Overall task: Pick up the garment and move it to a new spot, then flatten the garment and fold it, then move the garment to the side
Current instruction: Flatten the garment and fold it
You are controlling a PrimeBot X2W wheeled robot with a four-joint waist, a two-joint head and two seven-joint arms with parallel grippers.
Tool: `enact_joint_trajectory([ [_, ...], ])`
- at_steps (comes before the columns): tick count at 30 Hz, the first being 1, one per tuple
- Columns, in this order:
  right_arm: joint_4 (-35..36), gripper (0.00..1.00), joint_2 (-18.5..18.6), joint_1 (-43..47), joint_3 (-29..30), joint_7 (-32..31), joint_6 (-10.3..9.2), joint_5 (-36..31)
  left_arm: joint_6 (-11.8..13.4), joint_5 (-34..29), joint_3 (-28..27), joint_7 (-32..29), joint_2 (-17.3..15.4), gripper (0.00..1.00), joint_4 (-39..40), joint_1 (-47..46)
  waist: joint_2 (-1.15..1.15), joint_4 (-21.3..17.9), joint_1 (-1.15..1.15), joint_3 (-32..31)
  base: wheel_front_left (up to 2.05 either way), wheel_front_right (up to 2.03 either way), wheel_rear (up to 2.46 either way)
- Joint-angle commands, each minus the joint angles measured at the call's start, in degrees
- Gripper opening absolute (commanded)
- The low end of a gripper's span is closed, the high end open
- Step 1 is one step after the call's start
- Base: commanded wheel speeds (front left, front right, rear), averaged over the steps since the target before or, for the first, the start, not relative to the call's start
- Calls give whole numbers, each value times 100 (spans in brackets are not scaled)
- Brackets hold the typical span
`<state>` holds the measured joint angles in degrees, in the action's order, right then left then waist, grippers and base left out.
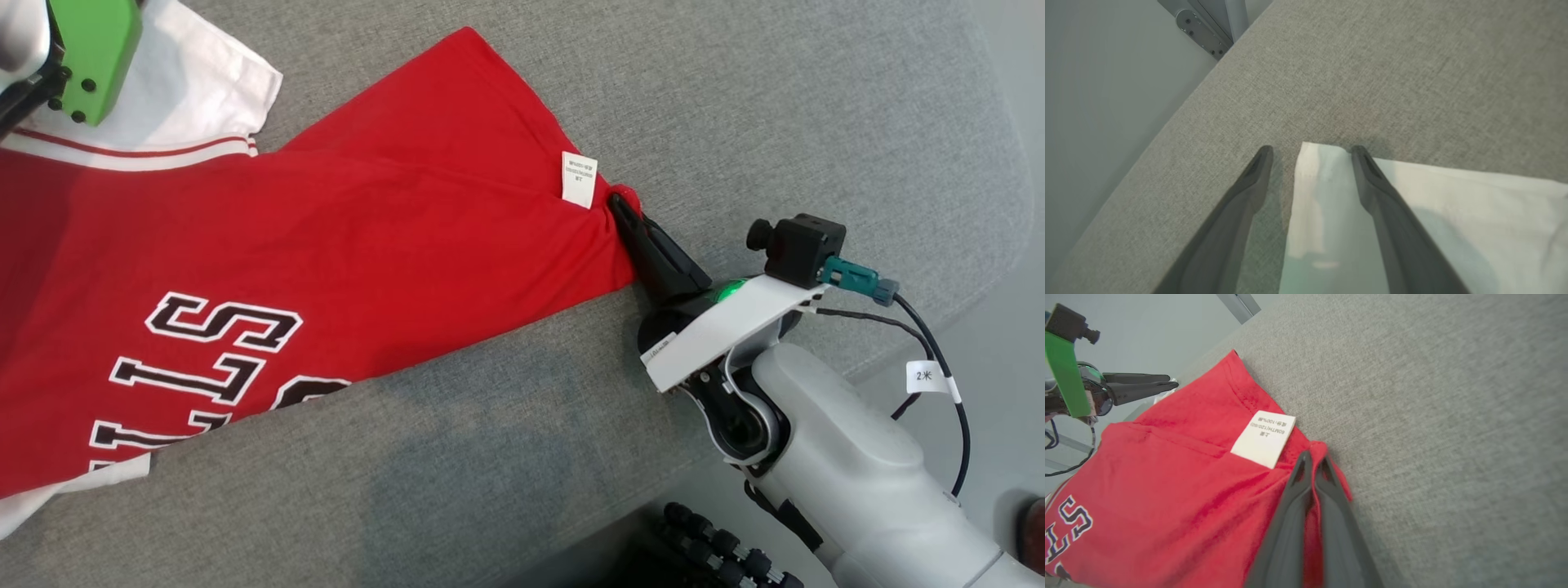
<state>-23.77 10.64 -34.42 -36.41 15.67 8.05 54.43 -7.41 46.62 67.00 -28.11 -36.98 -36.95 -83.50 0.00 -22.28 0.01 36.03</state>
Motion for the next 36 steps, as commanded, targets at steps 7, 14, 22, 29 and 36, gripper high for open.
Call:
enact_joint_trajectory([
  [7,-337,0,147,285,32,-95,-102,55,-6,311,399,-250,-13,100,-477,-182,0,-102,-1,81,0,0,0],
  [14,-337,0,176,342,120,-94,-102,-33,-5,566,472,-437,-6,100,-507,-578,0,-43,-1,33,0,0,0],
  [22,-316,0,123,354,122,-94,-102,-67,-6,855,524,-750,-93,100,-460,-832,0,-65,-1,46,0,0,0],
  [29,-335,0,82,387,172,-94,-102,-103,-6,1341,554,-1215,-173,45,-438,-745,0,-115,-1,83,0,0,0],
  [36,-355,0,62,423,313,-94,-102,-171,-7,1816,596,-1945,-228,0,-254,-464,0,-93,-1,43,0,0,0],
])
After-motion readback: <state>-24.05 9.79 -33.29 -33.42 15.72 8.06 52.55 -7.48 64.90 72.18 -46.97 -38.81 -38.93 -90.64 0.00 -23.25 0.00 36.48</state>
